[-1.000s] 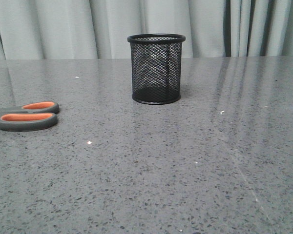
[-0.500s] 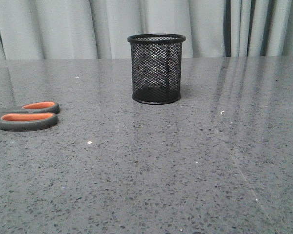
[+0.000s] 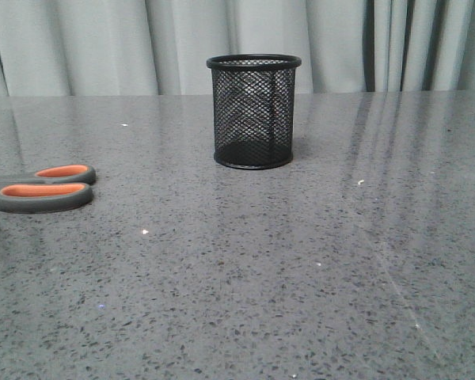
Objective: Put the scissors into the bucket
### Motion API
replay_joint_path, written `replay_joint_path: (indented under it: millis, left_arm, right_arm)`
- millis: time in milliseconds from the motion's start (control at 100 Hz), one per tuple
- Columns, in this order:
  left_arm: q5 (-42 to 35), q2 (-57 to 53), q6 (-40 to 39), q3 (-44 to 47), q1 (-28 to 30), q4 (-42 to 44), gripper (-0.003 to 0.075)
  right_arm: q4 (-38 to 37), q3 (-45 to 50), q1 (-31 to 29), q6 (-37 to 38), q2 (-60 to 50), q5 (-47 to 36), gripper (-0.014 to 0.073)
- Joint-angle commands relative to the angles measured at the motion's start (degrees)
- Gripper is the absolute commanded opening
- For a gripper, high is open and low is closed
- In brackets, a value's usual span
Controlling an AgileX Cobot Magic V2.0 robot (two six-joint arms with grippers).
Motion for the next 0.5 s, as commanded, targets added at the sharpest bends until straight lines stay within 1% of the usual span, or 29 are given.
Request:
replay_joint_path:
  millis: [0, 60, 170, 300, 380, 430, 490]
  left_arm:
    - [1.80, 3.88, 0.28, -3.03, -4.27, 7.56, -0.0019]
    - [3.16, 5.80, 0.44, -3.28, -6.33, 10.31, -0.0019]
    - [5.10, 9.52, 5.98, -3.28, -8.04, 12.51, -0.0019]
    - [7.69, 12.89, 13.75, -3.28, -8.02, 12.22, -0.0018]
    - [8.62, 14.40, 18.71, -3.28, -8.28, 10.05, -0.0017]
    - [8.89, 15.04, 21.03, -3.28, -8.28, 8.12, -0.0013]
    - [9.50, 15.64, 22.75, -3.28, -8.28, 6.09, 0.0019]
  right_arm:
    - [0.21, -2.91, 1.83, -2.88, 1.96, -1.90, -0.0045]
    - [0.21, -2.89, 2.48, -2.88, 2.82, -2.30, -0.0045]
    - [-0.32, -2.98, 2.58, -4.58, 3.72, -1.45, -0.0045]
    - [-1.26, -3.23, 2.74, -5.55, 4.82, 0.86, -0.0044]
    - [-1.34, -3.59, 3.76, -7.33, 5.19, 1.29, -0.0041]
    - [-1.60, -4.12, 4.69, -8.37, 5.73, 2.46, -0.0018]
    - [-2.05, -5.32, 5.38, -8.61, 6.17, 3.92, 0.0052]
